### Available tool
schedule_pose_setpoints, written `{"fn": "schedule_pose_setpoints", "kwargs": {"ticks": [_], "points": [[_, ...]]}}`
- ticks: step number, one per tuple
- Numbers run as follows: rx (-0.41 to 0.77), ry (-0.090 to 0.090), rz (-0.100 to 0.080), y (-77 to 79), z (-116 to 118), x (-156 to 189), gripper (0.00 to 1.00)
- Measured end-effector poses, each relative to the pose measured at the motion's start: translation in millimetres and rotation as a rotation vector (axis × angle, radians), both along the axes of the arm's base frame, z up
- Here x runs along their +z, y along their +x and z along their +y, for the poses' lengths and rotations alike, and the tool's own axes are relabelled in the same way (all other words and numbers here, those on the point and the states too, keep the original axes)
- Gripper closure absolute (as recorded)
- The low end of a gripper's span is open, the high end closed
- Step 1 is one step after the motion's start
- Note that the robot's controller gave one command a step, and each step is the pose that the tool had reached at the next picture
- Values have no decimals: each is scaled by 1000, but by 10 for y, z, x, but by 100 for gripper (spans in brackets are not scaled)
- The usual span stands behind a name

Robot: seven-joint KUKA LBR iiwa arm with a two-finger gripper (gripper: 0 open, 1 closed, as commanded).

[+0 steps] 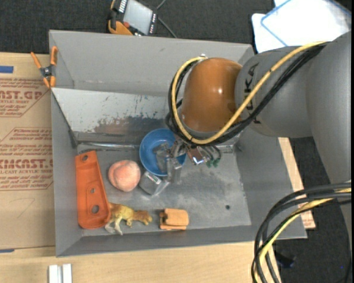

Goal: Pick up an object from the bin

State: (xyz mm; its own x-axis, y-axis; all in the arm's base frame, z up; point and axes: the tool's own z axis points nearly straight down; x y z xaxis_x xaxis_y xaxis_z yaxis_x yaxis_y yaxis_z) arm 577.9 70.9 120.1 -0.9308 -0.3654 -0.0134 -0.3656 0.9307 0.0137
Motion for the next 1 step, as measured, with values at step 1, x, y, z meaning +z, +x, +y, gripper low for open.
{"fn": "schedule_pose_setpoints", "kwargs": {"ticks": [1], "points": [[364, -4, -4, -110, -256, 115, 100]]}}
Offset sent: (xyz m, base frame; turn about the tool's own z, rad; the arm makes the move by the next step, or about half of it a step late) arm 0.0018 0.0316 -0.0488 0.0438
